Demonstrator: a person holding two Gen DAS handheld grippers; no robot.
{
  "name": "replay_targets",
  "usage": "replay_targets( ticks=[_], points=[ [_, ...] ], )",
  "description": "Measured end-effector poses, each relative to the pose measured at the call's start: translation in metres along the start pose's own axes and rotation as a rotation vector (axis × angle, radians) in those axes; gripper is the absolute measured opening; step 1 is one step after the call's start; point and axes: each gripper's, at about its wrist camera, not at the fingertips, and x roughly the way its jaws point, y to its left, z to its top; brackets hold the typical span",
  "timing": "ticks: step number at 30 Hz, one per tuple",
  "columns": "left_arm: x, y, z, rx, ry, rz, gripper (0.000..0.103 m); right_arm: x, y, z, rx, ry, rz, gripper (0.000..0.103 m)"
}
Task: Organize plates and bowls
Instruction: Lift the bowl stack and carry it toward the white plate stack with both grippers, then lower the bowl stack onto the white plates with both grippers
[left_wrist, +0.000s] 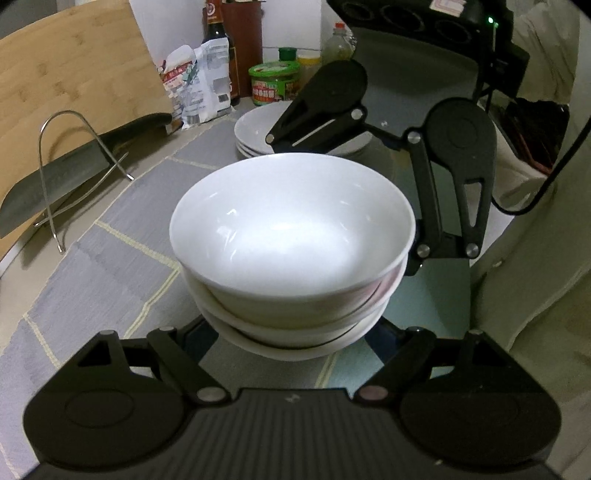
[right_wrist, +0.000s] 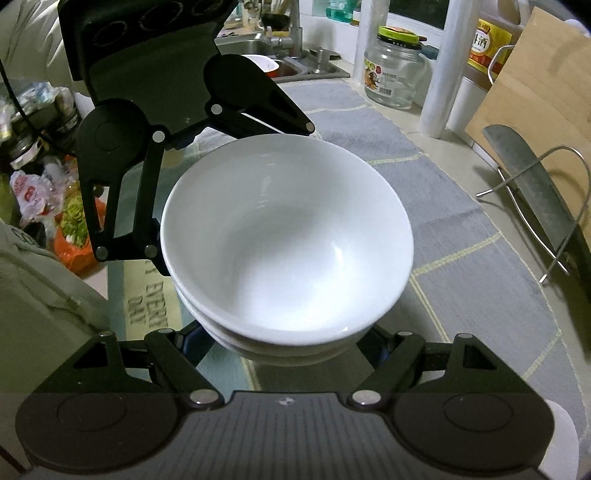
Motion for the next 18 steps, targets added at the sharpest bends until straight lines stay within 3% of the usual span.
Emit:
replay_targets(
  ticks=[9, 18],
  points=[
    [0.015, -0.023, 0.048, 0.001, -0.034, 0.023, 0.085, -0.038, -0.019, -0.031, -0.038, 0.009, -0.021, 0.085],
    [0.051, -0.022, 0.096, 0.047, -0.069, 0.016, 0.085, -0.078, -0.052, -0.067, -0.034, 0.007, -0.077, 0.085]
  ],
)
